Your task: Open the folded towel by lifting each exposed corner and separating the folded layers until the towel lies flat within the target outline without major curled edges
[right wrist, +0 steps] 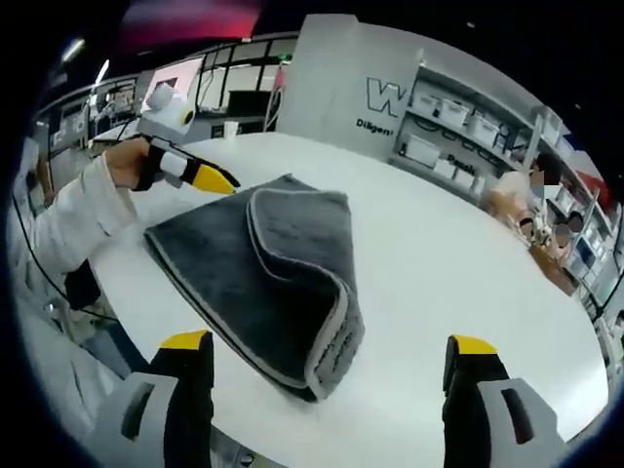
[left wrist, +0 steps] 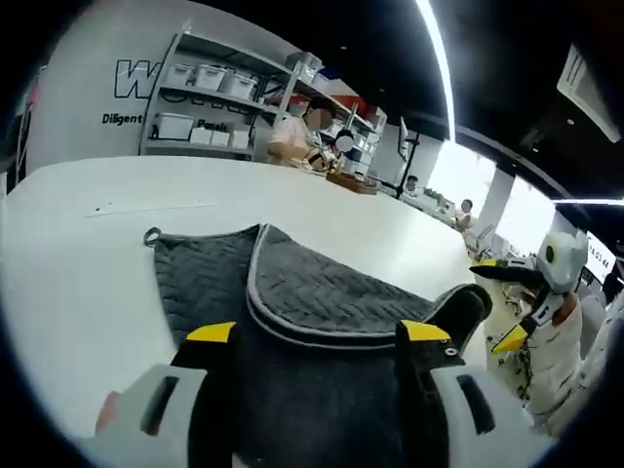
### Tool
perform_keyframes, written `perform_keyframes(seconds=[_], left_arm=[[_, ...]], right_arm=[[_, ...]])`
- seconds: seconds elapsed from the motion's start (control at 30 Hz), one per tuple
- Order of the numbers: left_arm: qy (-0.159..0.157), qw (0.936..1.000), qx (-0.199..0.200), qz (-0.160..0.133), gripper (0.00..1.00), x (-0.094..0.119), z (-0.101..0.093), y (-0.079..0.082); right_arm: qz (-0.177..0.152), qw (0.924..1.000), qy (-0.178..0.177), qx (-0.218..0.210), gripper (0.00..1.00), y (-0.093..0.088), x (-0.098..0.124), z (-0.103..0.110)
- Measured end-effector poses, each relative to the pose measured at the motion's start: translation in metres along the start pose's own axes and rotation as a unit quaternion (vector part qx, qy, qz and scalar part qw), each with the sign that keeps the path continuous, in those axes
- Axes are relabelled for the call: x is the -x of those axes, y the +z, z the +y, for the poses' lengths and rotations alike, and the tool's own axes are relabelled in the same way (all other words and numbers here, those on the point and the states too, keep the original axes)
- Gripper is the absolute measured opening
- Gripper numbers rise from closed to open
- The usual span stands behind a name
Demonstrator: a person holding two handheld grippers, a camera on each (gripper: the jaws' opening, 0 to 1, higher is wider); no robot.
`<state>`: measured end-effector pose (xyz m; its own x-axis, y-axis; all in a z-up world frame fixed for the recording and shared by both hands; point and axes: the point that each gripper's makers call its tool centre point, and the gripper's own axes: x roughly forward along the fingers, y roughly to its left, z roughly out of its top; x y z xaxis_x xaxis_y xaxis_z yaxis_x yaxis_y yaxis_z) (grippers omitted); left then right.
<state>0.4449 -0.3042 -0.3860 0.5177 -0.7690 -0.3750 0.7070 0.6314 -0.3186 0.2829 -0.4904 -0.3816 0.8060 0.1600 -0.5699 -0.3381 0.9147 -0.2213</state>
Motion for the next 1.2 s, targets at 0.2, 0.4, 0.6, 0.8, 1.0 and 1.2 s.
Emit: perform_keyframes(seconds=[0.2,0.4,0.6,0.8,1.0,1.2], left_arm=[[0.006,0.9999,0.009,0.009,0.54,-0.016,0.007,-0.002],[0.019,0.9991,0.022,0.030,0.47,-0.029,0.019,-0.013],[0.025,0.9989,0.029,0.027,0.35,-0.034,0.025,-0.017],[0.021,0.9992,0.026,0.021,0.16,-0.037,0.026,-0.015],[0.010,0.9996,0.027,0.008,0.05,-0.036,0.019,-0.006],[-0.012,0.9993,0.035,-0.010,0.05,-0.034,0.008,0.013]], right_arm=[[-0.002,1.0000,-0.002,-0.004,0.96,-0.002,0.001,-0.002],[-0.005,0.9999,-0.005,-0.012,0.96,-0.005,0.003,-0.005],[-0.005,0.9999,-0.004,-0.014,0.96,-0.007,0.003,-0.005],[-0.005,0.9999,-0.005,-0.013,0.95,-0.007,0.003,-0.007],[-0.013,0.9999,-0.010,-0.006,0.93,0.000,0.002,-0.006],[-0.037,0.9992,-0.005,0.015,0.91,0.020,-0.001,0.002]])
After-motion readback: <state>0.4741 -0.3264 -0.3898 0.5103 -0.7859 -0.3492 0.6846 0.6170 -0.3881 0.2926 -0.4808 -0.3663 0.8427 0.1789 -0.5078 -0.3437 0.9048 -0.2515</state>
